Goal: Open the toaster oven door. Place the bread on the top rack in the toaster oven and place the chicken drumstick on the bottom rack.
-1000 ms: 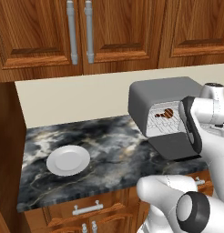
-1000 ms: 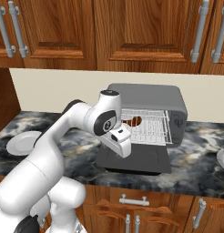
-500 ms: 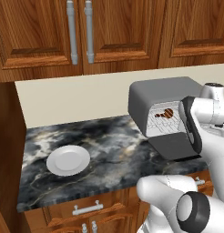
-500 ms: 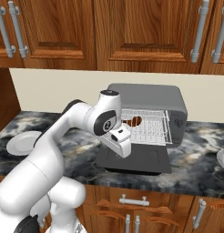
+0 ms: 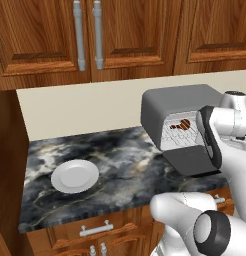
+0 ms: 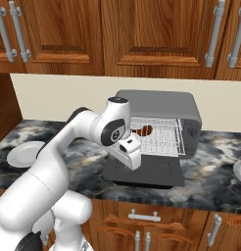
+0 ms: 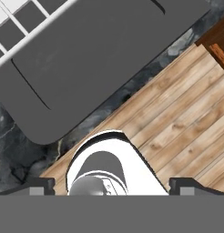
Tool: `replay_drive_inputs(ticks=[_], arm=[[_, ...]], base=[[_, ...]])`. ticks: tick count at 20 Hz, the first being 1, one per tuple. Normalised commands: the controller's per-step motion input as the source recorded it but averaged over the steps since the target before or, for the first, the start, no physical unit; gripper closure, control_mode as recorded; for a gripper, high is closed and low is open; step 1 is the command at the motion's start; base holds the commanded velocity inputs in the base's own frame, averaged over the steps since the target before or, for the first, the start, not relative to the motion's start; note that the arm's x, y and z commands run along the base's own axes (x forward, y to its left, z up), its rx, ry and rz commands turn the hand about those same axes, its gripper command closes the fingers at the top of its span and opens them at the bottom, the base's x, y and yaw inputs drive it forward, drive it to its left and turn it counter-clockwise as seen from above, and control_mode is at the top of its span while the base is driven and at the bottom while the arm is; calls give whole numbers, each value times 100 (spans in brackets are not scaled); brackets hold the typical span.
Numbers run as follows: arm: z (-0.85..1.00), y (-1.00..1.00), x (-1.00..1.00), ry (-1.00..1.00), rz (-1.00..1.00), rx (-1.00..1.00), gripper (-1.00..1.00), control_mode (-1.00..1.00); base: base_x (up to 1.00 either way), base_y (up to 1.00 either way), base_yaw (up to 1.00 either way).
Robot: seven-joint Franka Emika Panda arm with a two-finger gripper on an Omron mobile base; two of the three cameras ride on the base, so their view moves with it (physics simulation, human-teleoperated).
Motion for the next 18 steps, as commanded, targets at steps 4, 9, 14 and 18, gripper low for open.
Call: replay_drive_inputs(ticks=[4, 9, 14, 18], arm=[[0, 0, 0, 0, 0, 0, -100, 100], [0, 0, 0, 0, 0, 0, -100, 100], [0, 0, 0, 0, 0, 0, -100, 100], [0, 0, 0, 0, 0, 0, -100, 100]], base=[[0, -6, 0], [0, -50, 3], [1, -61, 0], [4, -63, 0]])
